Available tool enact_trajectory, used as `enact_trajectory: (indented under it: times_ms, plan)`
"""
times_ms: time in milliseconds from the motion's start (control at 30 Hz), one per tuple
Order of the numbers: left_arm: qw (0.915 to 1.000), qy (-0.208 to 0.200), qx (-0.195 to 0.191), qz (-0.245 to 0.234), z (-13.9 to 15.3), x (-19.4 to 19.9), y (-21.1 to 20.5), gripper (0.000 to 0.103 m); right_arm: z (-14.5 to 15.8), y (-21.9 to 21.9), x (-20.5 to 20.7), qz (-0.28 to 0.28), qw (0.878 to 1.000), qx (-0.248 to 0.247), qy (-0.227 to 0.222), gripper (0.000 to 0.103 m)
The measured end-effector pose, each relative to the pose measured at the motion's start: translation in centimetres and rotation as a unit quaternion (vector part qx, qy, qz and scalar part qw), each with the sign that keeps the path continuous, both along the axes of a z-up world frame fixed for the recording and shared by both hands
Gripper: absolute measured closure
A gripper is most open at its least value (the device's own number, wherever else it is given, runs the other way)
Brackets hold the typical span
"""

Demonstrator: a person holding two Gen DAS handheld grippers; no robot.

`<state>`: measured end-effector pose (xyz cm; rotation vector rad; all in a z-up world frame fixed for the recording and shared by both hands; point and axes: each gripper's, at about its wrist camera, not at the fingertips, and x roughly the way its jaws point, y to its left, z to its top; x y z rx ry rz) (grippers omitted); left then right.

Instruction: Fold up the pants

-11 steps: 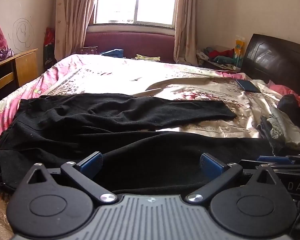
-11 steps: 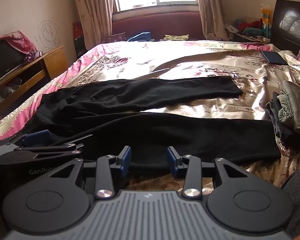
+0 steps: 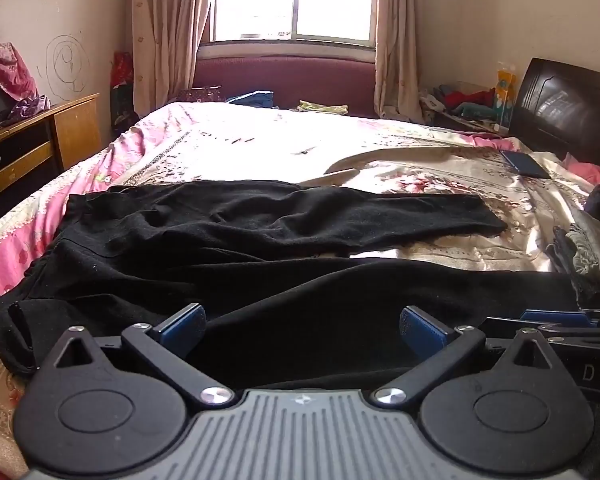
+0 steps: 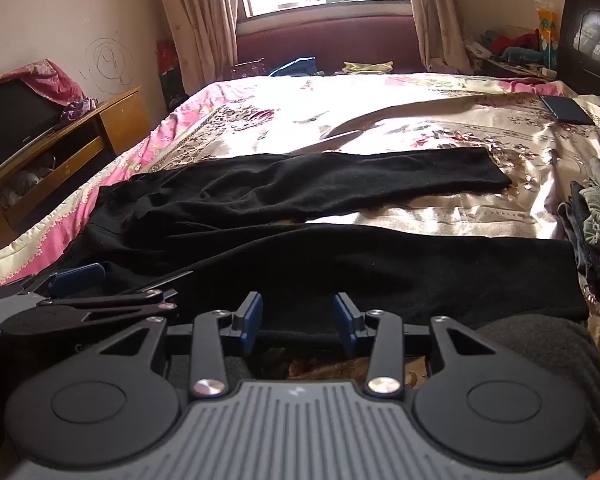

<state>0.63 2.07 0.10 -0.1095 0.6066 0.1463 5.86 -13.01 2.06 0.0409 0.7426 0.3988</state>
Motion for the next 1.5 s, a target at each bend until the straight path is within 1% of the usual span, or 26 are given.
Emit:
enact_trajectory:
  times_ms: [67,133,333,433,500,567,600,767,867,900,1033,1233,1500]
  plan:
    - [0.9997,0.014,0.000,0.019,-0.2,0.4,0.5,0.000,-0.4,0.5,0.7,0.014,1.000,0.009,0.011,0.062]
    - [0.9991,0.024,-0.005,0.036,-0.5,0.7,0.9,0.000,-0.8,0.8,1.3,0.026,0.999,0.018,0.010,0.062]
    - [0.9954,0.049,0.028,0.077,-0.4,1.0,0.2,0.000,-2.3,0.2,2.3,0.059,0.996,0.056,0.026,0.062]
    - [0.9909,0.088,0.043,0.092,-0.2,1.6,-0.6,0.000,-2.8,-0.8,2.5,0.067,0.994,0.084,0.036,0.062]
    - [0.9879,0.107,0.064,0.093,-0.1,2.0,-1.2,0.000,-3.0,-1.2,2.6,0.073,0.991,0.100,0.039,0.062]
    - [0.9856,0.115,0.091,0.085,0.0,2.2,-1.8,0.000,-3.1,-1.5,2.6,0.079,0.990,0.113,0.039,0.062]
    - [0.9849,0.116,0.097,0.084,0.1,2.3,-2.1,0.000,-3.0,-1.6,2.6,0.082,0.989,0.118,0.036,0.062]
    - [0.9847,0.115,0.088,0.096,0.2,2.4,-2.1,0.000,-3.1,-1.7,3.0,0.083,0.988,0.127,0.034,0.062]
    - [0.9826,0.121,0.106,0.093,-0.2,2.6,-2.0,0.000,-3.7,-1.3,3.4,0.084,0.989,0.119,0.040,0.062]
    - [0.9824,0.123,0.105,0.093,-0.4,2.7,-1.9,0.000,-3.9,-1.2,3.5,0.083,0.989,0.117,0.043,0.062]
    - [0.9837,0.138,0.078,0.085,-1.5,3.1,-1.2,0.000,-4.6,-0.9,3.7,0.079,0.990,0.103,0.047,0.062]
    - [0.9846,0.148,0.055,0.076,-2.8,3.2,-1.0,0.000,-5.3,-0.7,3.6,0.070,0.992,0.089,0.053,0.062]
    - [0.9860,0.141,0.042,0.078,-3.1,3.1,-0.5,0.000,-5.4,-0.4,3.6,0.070,0.992,0.087,0.052,0.062]
